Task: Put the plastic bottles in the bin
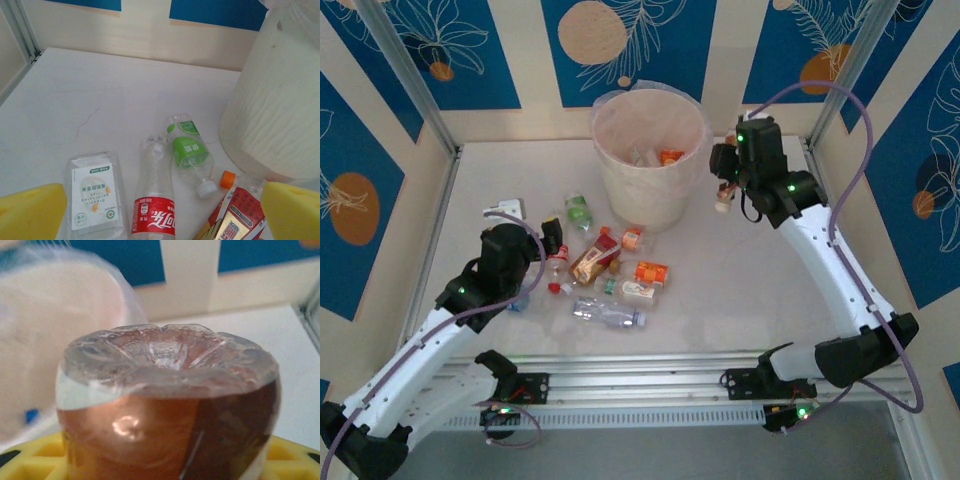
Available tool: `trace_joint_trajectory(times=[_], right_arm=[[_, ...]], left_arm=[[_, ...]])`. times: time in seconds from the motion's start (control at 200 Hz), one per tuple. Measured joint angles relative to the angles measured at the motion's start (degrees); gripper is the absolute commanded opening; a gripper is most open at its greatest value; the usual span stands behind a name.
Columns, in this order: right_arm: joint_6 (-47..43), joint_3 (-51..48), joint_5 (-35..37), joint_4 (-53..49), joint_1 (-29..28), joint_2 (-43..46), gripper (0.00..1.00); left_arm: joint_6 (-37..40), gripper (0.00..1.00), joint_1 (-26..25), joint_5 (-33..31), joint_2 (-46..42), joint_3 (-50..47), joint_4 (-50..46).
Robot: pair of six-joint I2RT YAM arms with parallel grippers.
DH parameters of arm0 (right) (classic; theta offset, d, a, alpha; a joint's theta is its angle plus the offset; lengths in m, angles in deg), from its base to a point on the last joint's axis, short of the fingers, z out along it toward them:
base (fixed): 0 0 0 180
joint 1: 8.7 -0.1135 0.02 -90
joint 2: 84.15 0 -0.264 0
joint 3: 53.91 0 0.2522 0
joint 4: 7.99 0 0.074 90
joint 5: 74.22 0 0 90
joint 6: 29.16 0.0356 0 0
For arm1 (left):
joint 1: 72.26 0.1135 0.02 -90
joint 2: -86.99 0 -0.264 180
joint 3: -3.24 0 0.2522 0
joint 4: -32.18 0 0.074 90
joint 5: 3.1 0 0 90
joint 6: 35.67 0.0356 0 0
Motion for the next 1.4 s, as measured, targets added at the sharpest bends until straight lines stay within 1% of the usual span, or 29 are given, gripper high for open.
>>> trace_joint_trajectory(times=[0.15, 0.31, 0.635, 0.725, 0.875, 1.025, 1.22, 1.395], right_arm=[[-4.70, 11.65, -1.20, 1.53, -0.63, -5.33, 0.42], [-9.05, 24.02, -3.65, 2.93, -1.01, -15.45, 0.43], [-15.87, 51.63, -14.60, 0.74, -1.01, -39.63, 0.43], [-17.35, 56.52, -17.35, -0.57, -1.01, -44.48, 0.43], [-19.08, 57.40, -19.63, -3.06, -1.01, -47.95, 0.43], [-21.33, 53.86, -20.70, -3.91, -1.01, -48.09, 0.43], [-24.85, 51.78, -20.00, -5.18, -1.01, -49.27, 0.45], [-27.28, 51.71, -18.27, -6.36, -1.01, -50.99, 0.50]], left_arm=[[0.00, 1.00, 0.00, 0.22, 0.00, 0.00, -0.02], [0.00, 0.99, 0.00, 0.57, -0.04, 0.00, -0.04], [-0.39, 0.99, 0.00, 1.31, -0.61, 0.00, -0.15], [-0.46, 0.99, 0.00, 1.49, -0.90, 0.00, -0.31], [-0.66, 1.00, 0.00, 1.49, -1.36, 0.00, -0.50], [-0.66, 1.00, 0.00, 1.46, -1.51, 0.00, -0.57], [-0.66, 0.99, 0.00, 1.46, -1.66, 0.00, -1.51], [-0.66, 1.00, 0.00, 1.46, -1.66, 0.02, -1.55]])
